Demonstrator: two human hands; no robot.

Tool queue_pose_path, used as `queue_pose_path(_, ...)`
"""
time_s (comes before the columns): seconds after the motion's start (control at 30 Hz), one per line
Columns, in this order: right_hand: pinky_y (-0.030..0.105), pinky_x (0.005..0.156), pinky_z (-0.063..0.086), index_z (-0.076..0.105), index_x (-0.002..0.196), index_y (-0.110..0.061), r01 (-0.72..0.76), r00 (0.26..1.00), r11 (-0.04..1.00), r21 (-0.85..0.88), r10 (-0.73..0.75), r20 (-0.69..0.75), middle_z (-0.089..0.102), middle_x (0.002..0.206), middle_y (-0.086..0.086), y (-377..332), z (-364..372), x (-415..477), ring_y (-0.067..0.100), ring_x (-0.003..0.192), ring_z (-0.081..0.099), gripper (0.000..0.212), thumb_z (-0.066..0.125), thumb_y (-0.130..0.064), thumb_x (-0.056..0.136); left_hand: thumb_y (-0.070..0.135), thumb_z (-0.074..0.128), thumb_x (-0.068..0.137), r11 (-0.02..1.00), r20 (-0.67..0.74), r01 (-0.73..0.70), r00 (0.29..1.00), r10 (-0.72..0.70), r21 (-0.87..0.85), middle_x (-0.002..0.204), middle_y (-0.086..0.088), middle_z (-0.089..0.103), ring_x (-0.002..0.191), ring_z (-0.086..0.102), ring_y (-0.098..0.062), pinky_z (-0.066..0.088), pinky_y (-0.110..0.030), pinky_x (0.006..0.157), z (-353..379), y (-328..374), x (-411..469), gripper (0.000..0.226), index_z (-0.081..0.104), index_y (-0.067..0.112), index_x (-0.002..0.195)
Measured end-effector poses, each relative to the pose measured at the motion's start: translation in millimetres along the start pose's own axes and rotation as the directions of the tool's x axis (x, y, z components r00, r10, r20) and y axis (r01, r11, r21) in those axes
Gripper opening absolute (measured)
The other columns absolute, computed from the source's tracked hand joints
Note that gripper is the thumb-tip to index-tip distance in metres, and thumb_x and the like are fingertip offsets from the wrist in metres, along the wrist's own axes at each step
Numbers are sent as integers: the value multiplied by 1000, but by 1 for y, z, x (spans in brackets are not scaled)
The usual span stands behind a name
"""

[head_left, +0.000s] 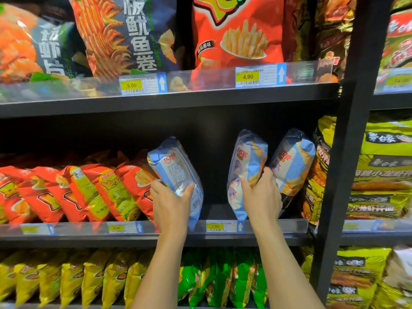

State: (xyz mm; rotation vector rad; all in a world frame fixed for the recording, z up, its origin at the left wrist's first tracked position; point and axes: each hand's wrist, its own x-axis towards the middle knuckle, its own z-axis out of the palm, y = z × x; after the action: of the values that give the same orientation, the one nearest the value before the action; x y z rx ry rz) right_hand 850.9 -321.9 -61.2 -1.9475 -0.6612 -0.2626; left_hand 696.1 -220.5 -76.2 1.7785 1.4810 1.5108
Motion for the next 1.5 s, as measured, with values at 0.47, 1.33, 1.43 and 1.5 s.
queue_pose_path(0.47,33,87,64,60,136,-23,-72,997,740,669,42,61,74,121,-7,3,-30,4,5,107,72,48,75,-44,95,29,79,91,942,-71,-241,970,231,-232,140,-12,48,133,46,-28,37,-33,111,-21,27,-42,67,45,3,142)
queue_pose_path(1.33,43,98,57,57,141,-26,-457,763,499,736,-207,613,74,130,0,55,-79,-86,19,118,72,73,71,-65,82,41,80,82,746,686,321,686,242,-584,130,-3,75,121,71,-29,49,-61,110,-57,20,-93,55,66,26,132)
queue_pose_path(1.43,40,93,60,60,136,-27,-405,807,519,753,-184,561,77,123,-2,49,-77,-97,15,110,75,65,72,-61,82,43,80,84,758,689,311,683,241,-573,129,0,75,120,72,-26,51,-58,108,-59,25,-100,51,66,29,131)
queue_pose_path(1.5,50,100,58,62,134,-26,-412,829,497,764,-145,541,77,123,-1,48,-76,-102,21,113,75,59,72,-55,84,50,81,83,784,710,302,664,236,-543,130,3,75,121,71,-23,51,-56,108,-63,29,-104,56,64,30,132)
